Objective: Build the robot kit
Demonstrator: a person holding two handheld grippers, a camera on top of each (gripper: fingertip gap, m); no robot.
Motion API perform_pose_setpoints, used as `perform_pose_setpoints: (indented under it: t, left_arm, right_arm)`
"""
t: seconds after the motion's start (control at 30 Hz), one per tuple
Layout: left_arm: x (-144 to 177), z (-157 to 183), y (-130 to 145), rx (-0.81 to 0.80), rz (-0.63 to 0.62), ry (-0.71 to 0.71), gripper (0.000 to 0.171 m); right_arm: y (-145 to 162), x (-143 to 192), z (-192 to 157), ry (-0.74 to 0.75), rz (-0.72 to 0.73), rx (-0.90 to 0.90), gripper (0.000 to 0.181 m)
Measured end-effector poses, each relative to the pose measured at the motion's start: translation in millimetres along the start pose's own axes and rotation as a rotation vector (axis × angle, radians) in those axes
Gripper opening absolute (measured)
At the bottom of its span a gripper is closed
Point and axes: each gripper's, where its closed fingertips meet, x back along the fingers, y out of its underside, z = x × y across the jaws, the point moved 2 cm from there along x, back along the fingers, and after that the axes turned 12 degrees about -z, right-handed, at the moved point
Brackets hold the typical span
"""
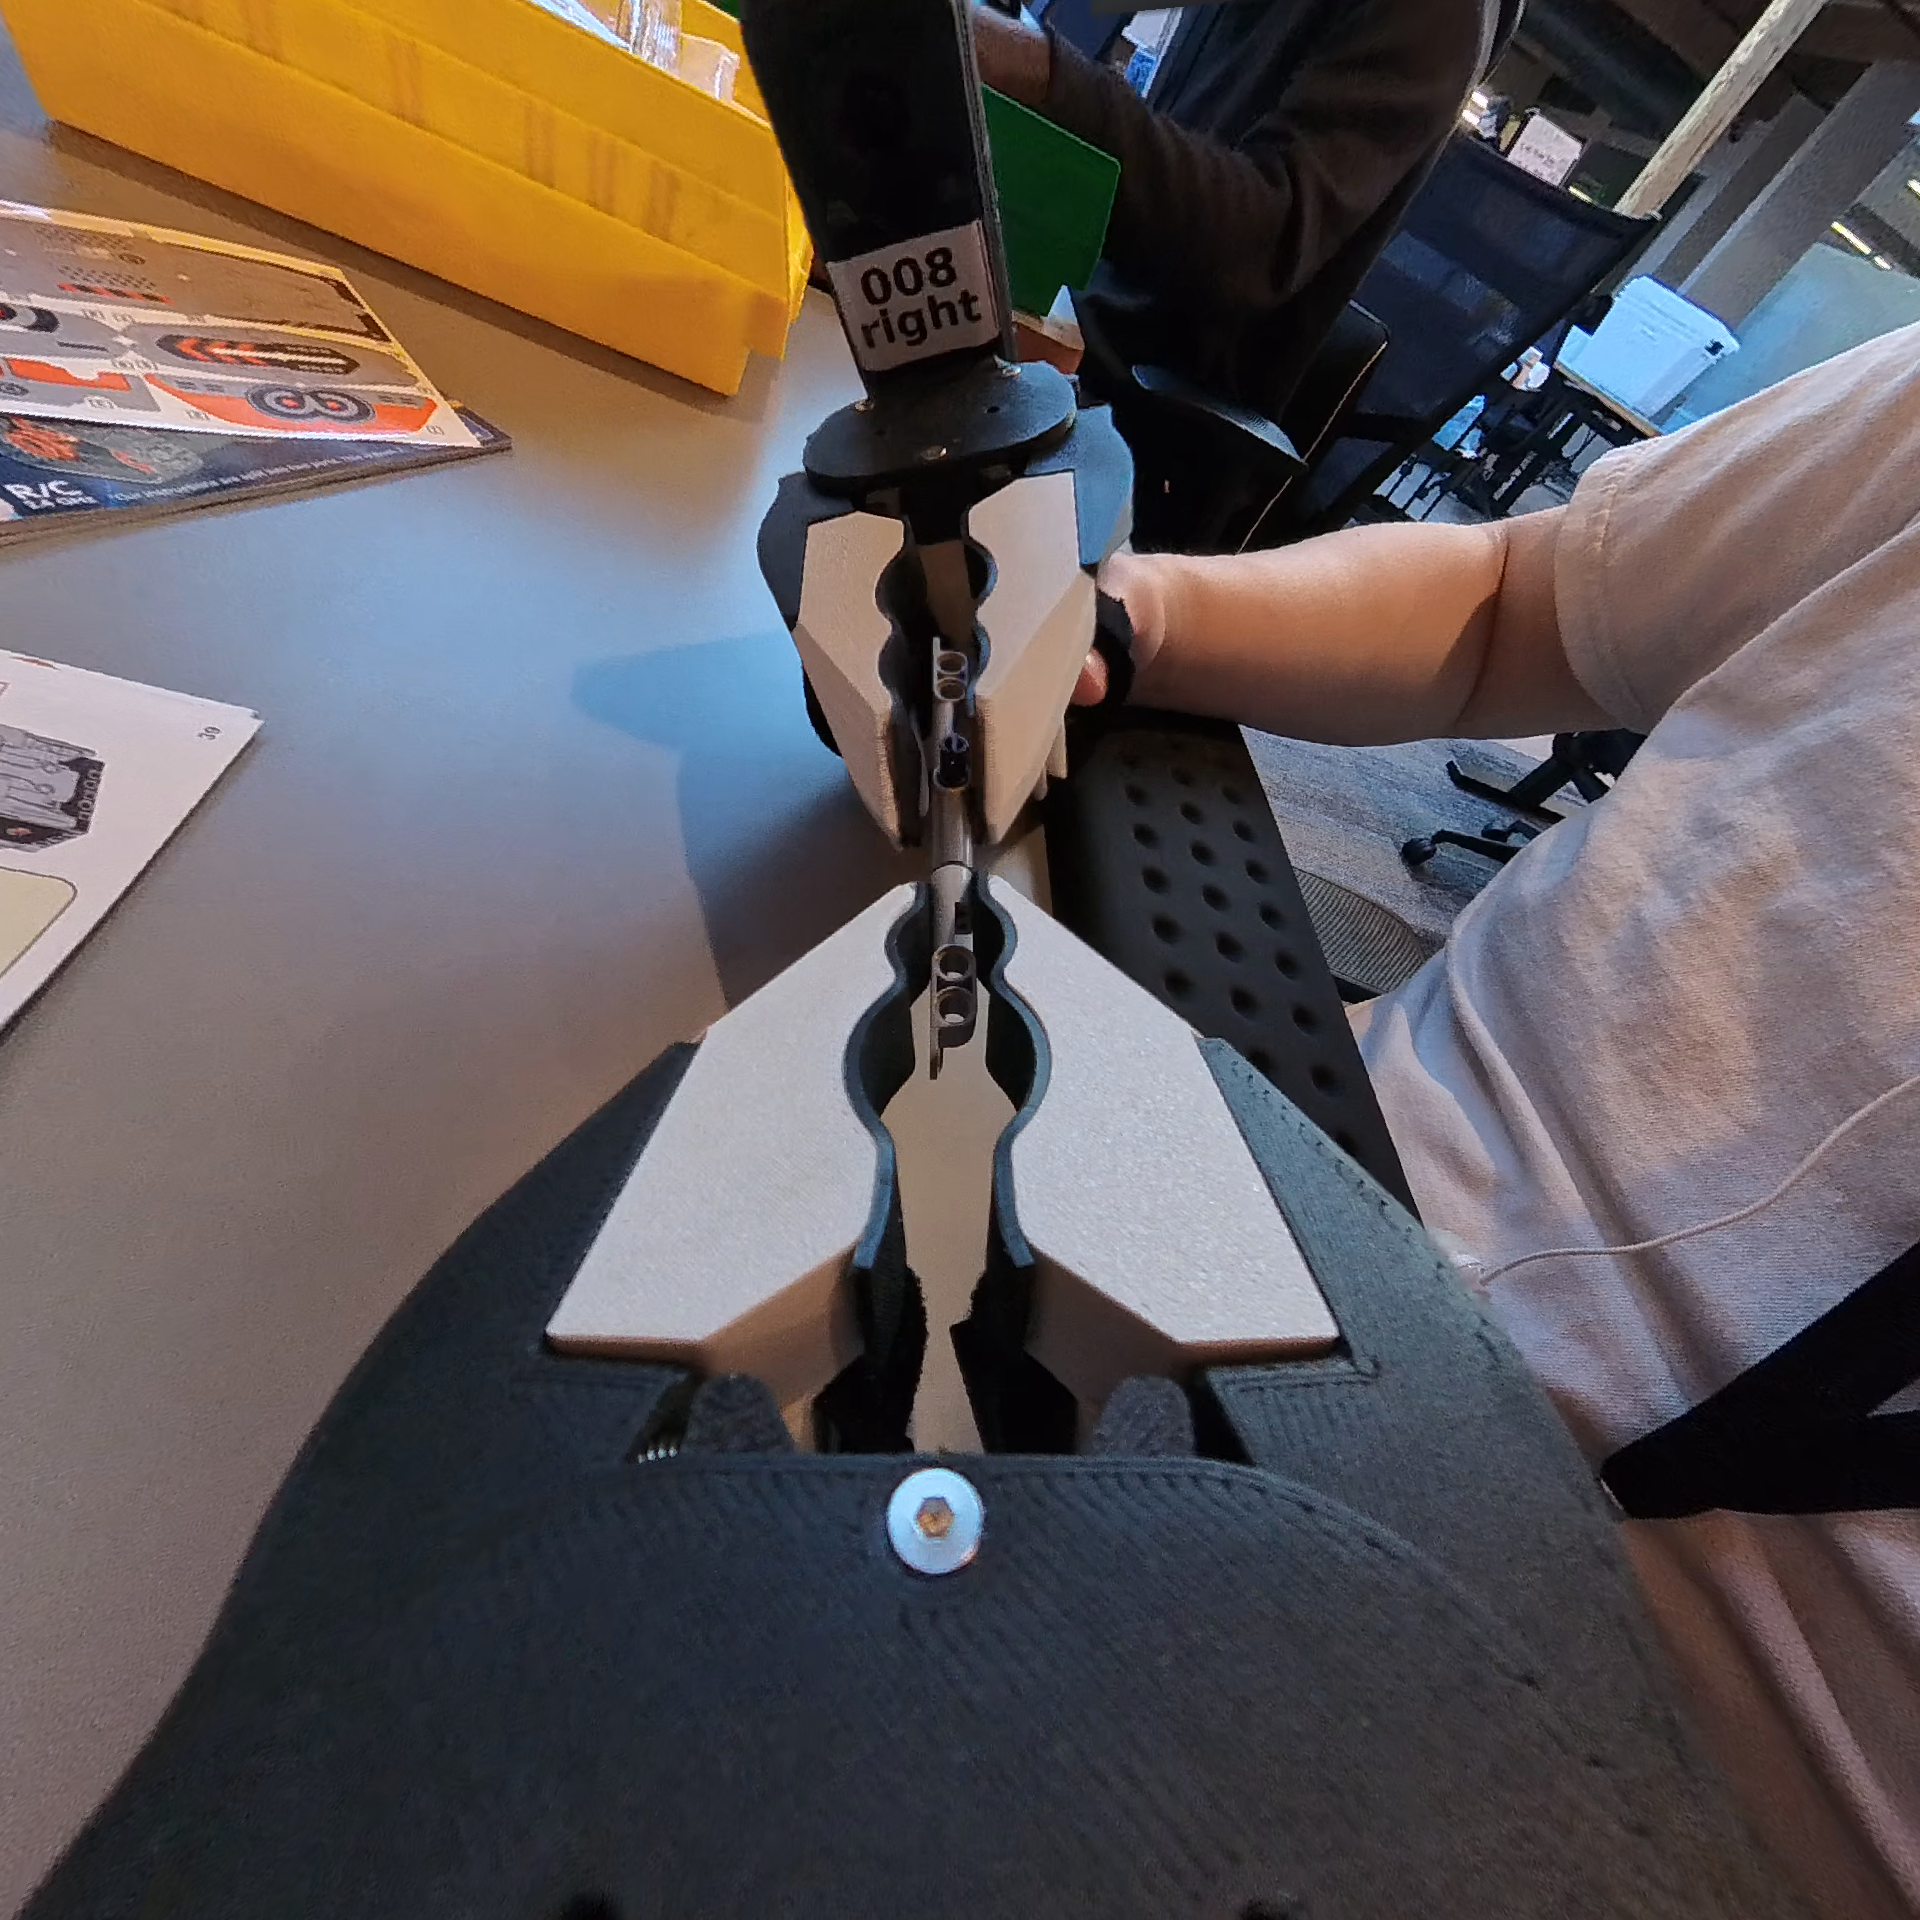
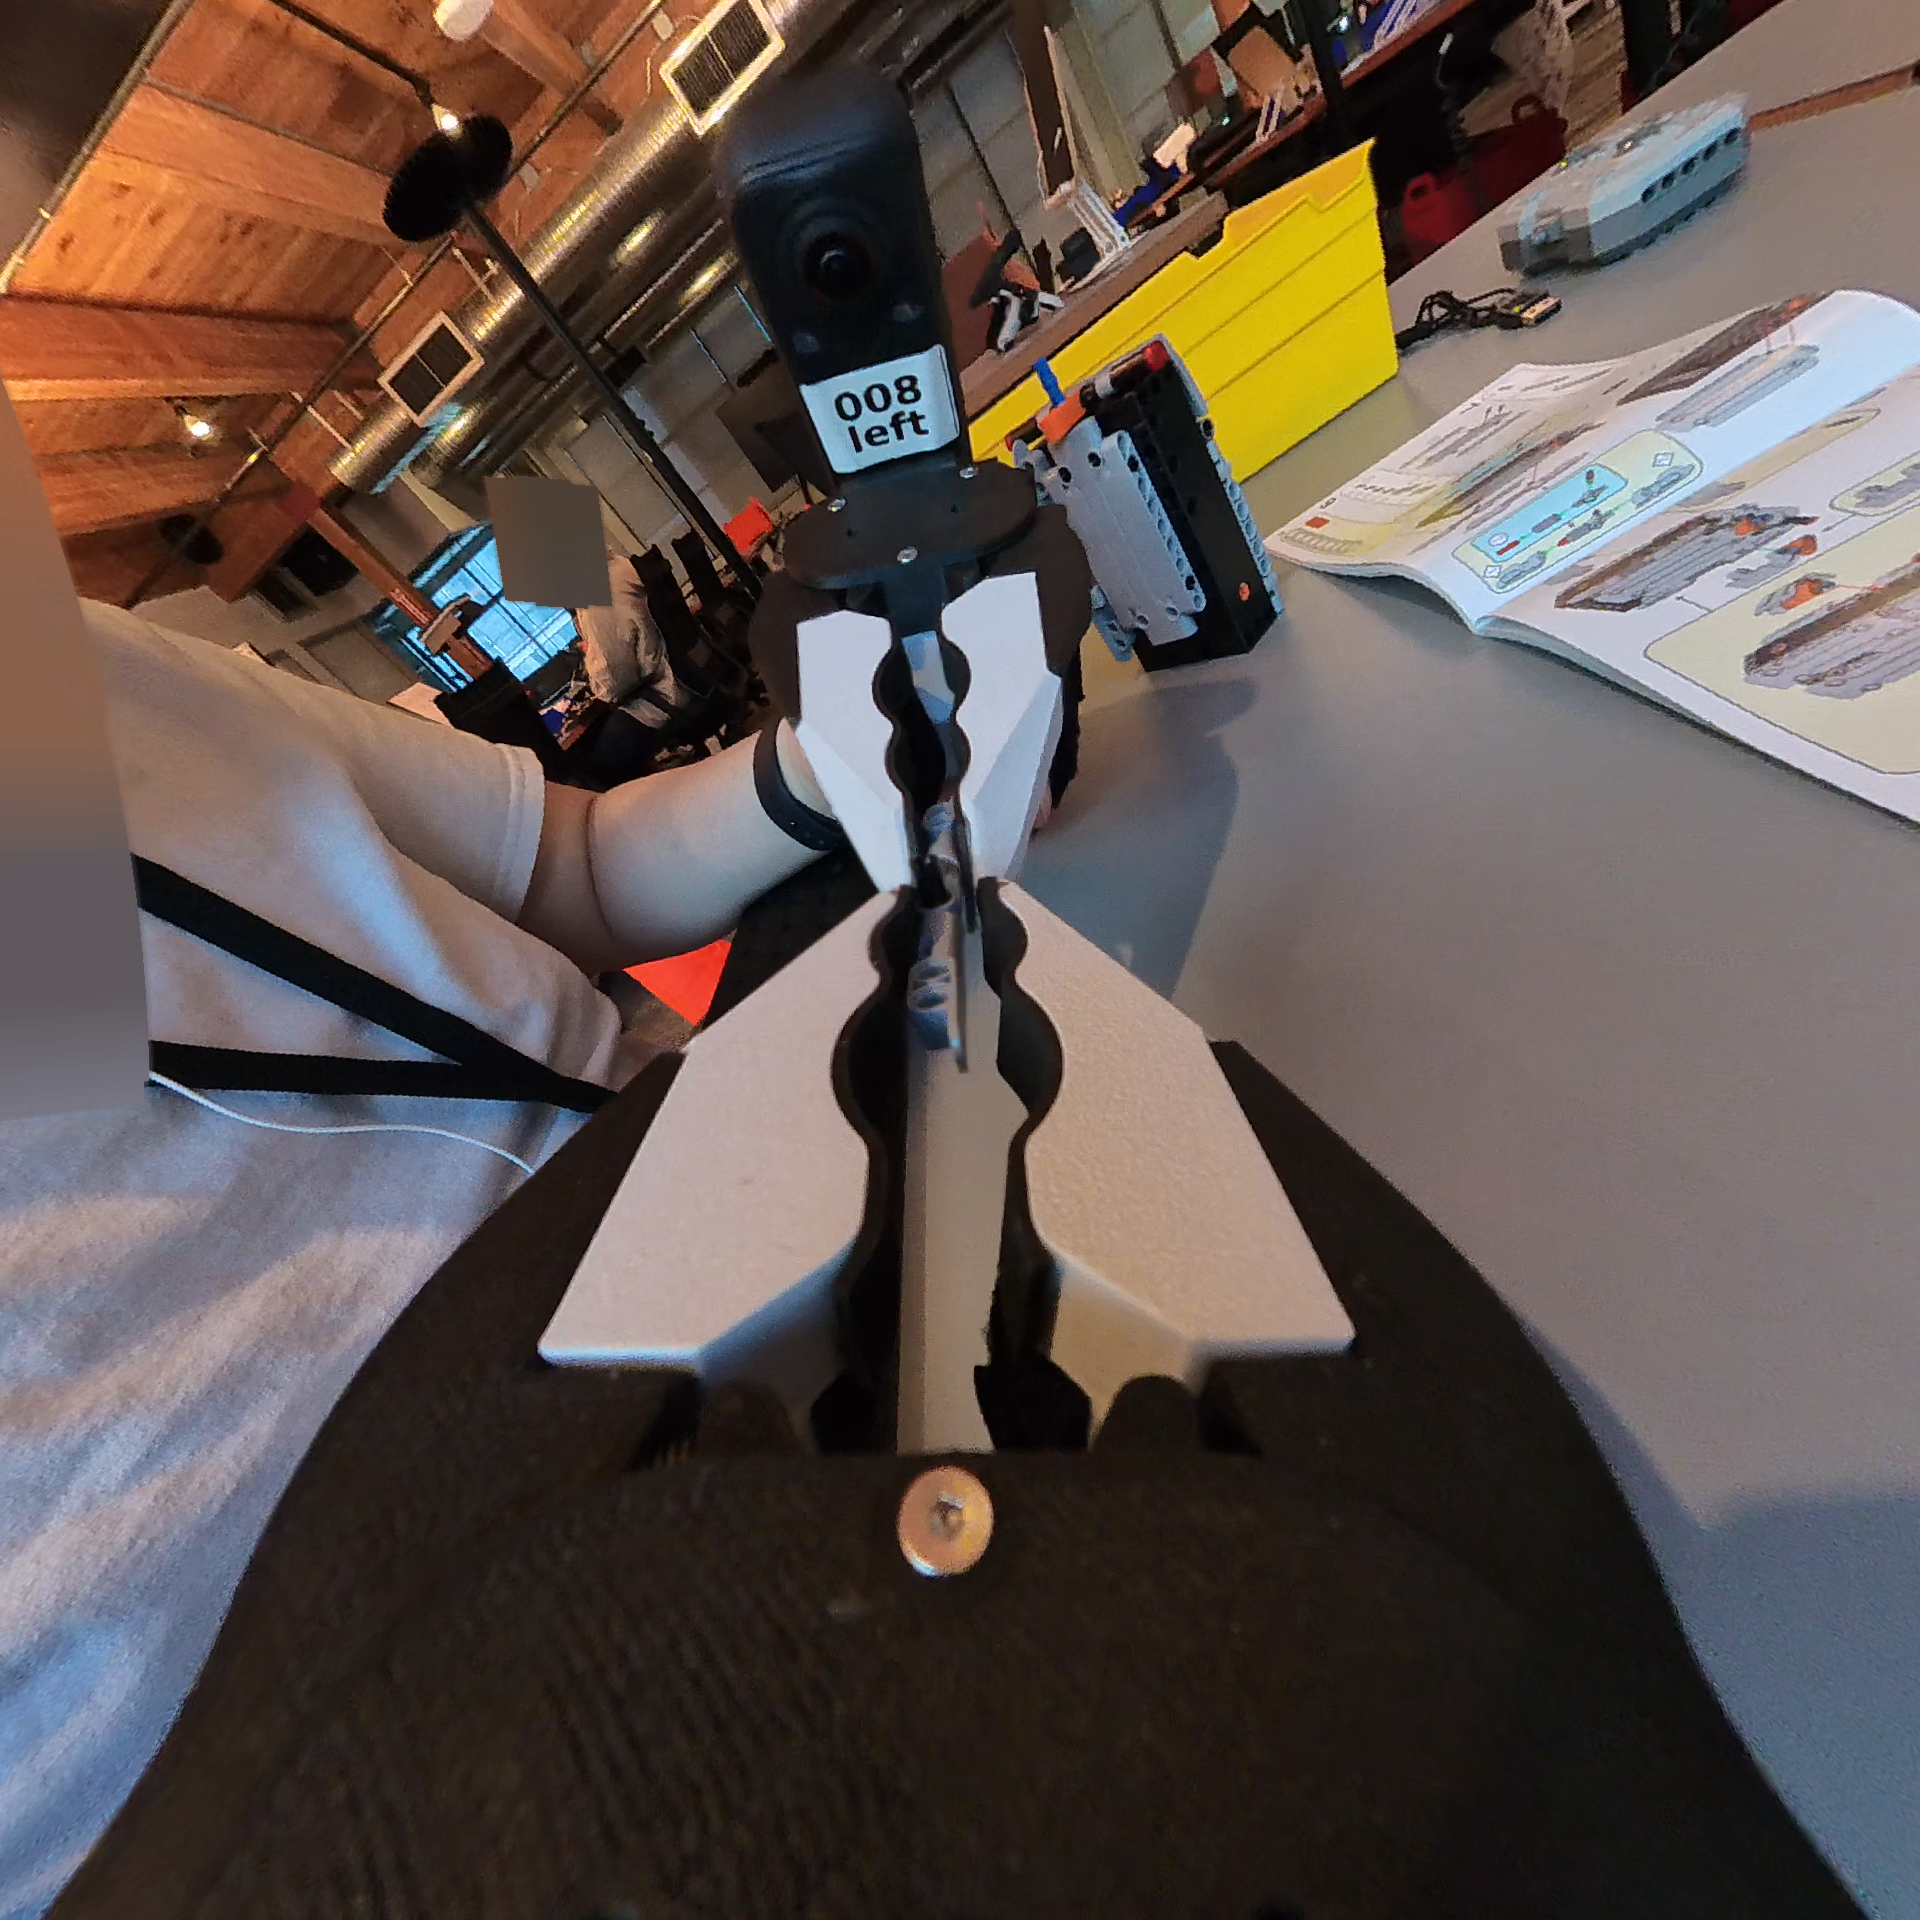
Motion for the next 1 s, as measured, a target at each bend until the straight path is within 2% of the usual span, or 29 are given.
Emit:
perform_pose_setpoints:
  t: [0.37,0.43,0.53,0.77,1.0]
  left_arm:
    - [-2,0,1,0.031,0.009,0.029,0.005]
    - [-1,-1,3,0.061,0.003,0.04,0.017]
    - [2,0,0,0.054,0.038,0.058,0.005]
    - [-1,-1,6,0.026,-0.005,0.039,0.005]
    - [-3,-2,10,0.07,-0.023,0.065,0.005]
  right_arm:
    - [0,1,-2,0.014,-0.012,0.021,0.006]
    - [2,1,-4,0.025,-0.025,0.052,0.006]
    - [2,3,-2,0.023,-0.019,0.035,0.006]
    - [6,1,-1,0.015,-0.042,0.027,0.006]
    - [10,-2,1,-0.002,-0.067,-0.023,0.006]
